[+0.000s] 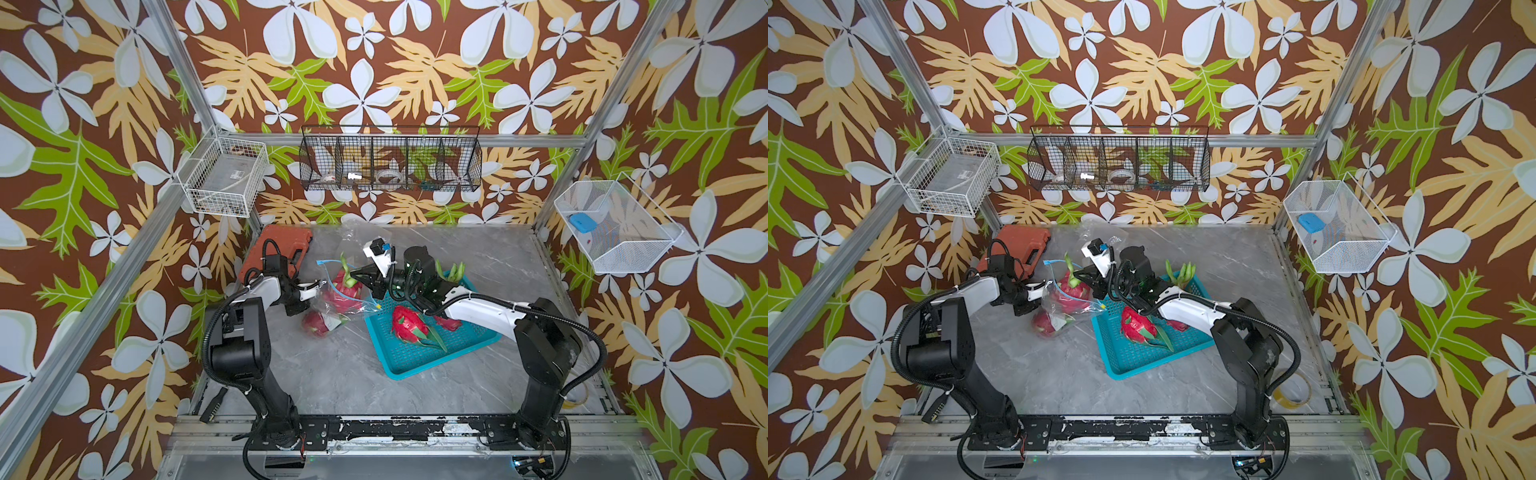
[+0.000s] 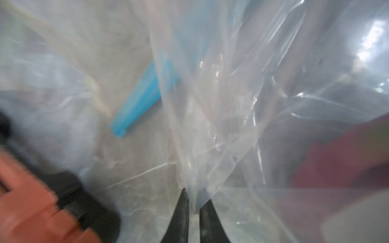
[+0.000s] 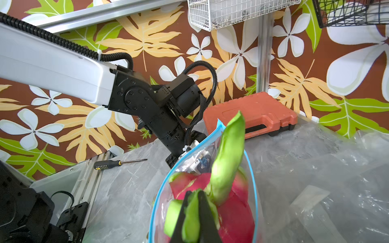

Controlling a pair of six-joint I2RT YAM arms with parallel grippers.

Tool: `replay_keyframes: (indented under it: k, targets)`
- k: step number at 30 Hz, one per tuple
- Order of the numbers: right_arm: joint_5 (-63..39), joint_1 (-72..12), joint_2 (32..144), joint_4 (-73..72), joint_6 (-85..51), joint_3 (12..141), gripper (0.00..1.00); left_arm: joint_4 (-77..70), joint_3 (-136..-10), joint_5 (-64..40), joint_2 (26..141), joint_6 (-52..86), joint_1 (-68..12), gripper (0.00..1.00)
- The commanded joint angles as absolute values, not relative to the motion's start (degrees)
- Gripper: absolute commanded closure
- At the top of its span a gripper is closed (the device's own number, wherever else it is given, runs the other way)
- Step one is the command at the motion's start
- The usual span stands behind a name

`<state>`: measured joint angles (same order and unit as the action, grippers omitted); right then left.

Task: Open the zip-top bag and take out the dragon fruit
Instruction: Pick up the dragon fruit from the zipper food storage bag.

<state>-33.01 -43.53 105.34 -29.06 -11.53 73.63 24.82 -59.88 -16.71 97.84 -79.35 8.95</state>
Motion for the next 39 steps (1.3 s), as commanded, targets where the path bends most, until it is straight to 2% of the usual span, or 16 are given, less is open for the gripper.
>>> replay_keyframes:
  k: [1, 3, 9, 19, 39]
  targets:
    - [-33.08, -43.83, 103.99, -30.82, -11.43, 74.32, 1.00, 21.46, -57.38, -21.44, 93.25, -79.67, 9.21, 0.95]
    - [-32.92, -44.11, 103.46, -29.96, -11.00, 75.05, 1.00, 21.26, -55.71, -22.38, 90.12, -80.83, 9.15, 1.00]
    - [-33.79, -44.43, 102.58, -28.99, -12.21, 77.60, 1.00, 17.49, -50.18, -20.36, 84.75, -82.53, 9.22, 1.00]
    - [-33.58, -44.73, 95.24, -28.46, -12.17, 74.55, 1.00, 9.22, -45.19, -13.33, 86.84, -82.54, 9.23, 1.00]
    - [-32.48, -40.41, 78.04, -30.65, -13.62, 63.64, 1.00, 4.44, -42.36, -9.63, 88.00, -81.70, 9.22, 1.00]
